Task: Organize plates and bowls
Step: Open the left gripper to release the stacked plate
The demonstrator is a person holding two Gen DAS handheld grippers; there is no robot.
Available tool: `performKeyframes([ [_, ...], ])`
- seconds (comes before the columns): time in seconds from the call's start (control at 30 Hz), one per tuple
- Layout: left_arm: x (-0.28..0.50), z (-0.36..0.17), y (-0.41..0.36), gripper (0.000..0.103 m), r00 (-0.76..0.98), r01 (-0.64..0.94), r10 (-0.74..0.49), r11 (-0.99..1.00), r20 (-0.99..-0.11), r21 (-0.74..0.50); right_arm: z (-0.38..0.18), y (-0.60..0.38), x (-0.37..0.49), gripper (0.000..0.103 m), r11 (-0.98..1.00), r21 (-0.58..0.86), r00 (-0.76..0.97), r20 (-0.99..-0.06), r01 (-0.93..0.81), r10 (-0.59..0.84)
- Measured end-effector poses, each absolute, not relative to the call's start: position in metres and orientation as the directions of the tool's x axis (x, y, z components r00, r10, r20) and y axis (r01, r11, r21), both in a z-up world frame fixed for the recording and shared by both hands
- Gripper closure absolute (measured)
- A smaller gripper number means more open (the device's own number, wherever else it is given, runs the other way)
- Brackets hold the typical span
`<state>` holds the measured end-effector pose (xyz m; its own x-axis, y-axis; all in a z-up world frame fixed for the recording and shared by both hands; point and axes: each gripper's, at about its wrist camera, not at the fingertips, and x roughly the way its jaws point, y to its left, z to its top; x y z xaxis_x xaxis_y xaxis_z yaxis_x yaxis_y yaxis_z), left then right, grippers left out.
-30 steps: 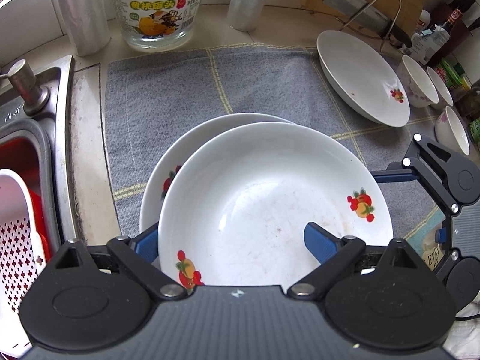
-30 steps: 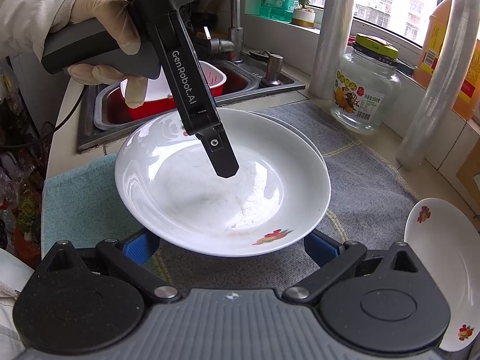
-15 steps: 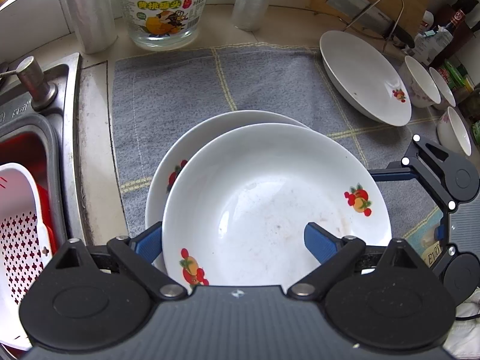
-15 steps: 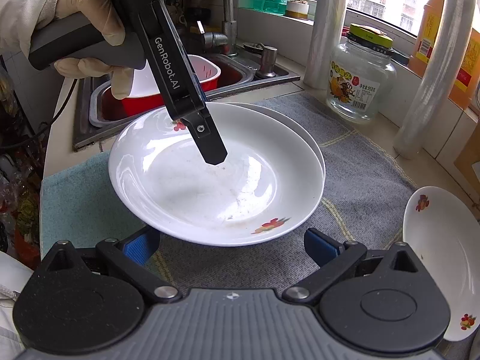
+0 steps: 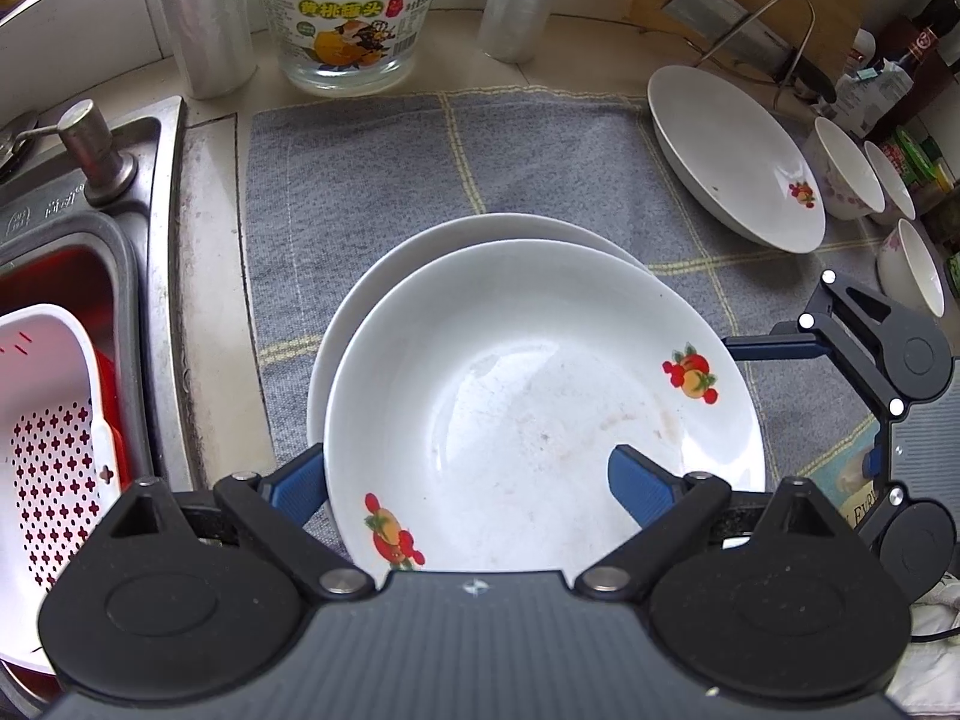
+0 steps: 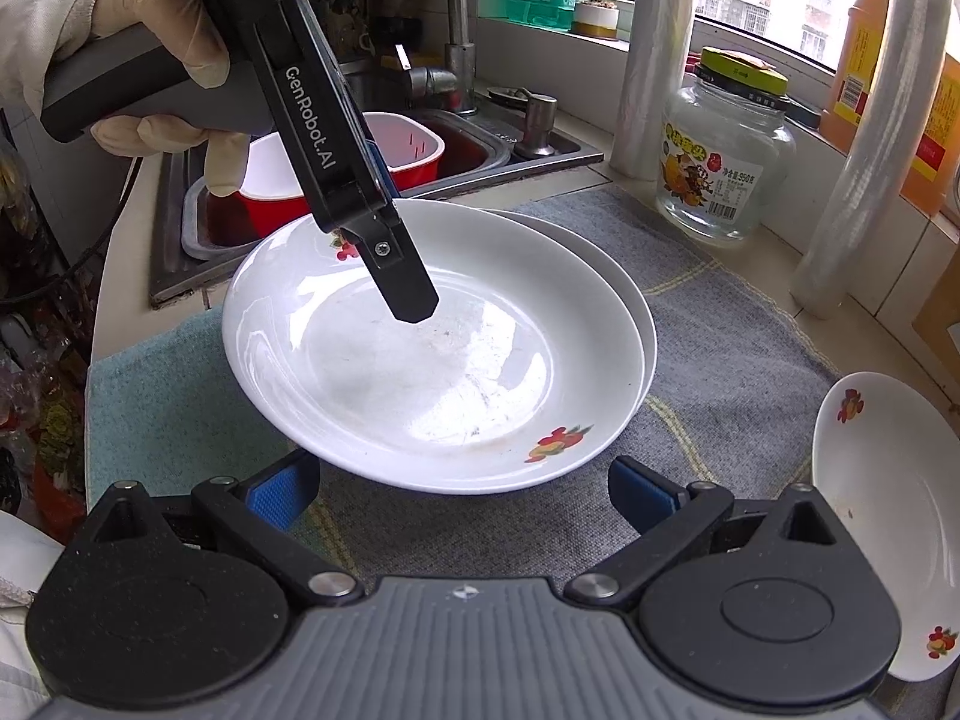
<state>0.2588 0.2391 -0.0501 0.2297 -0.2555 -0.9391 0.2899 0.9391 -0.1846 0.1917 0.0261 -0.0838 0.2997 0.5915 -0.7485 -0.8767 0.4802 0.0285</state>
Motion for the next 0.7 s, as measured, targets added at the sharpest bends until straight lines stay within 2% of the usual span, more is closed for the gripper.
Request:
performKeyframes([
  [0.33,0.250,-0.049,0.246,0.007,0.270,0.275,-0.240,0.947,-0.933,-0.164,-0.083,0.026,0.191,0.000,0.484,0.029,0.303,-0.745,-0.875,0.594],
  [0.53,0.230,-0.024,0.237,0.005,0.453,0.338,-0.290,0.931,-0.843,-0.139,-0.078,0.020,0.189,0.000,0.511,0.006,0.341,-0.738,-0.860,0.582],
  [0.7,0.214,-0.012,0.217,0.003,0.566,0.352,-0.278,0.933,-0.776,-0.078,-0.075,0.005,0.188,0.000,0.569,-0.022,0.403,-0.729,-0.822,0.553],
])
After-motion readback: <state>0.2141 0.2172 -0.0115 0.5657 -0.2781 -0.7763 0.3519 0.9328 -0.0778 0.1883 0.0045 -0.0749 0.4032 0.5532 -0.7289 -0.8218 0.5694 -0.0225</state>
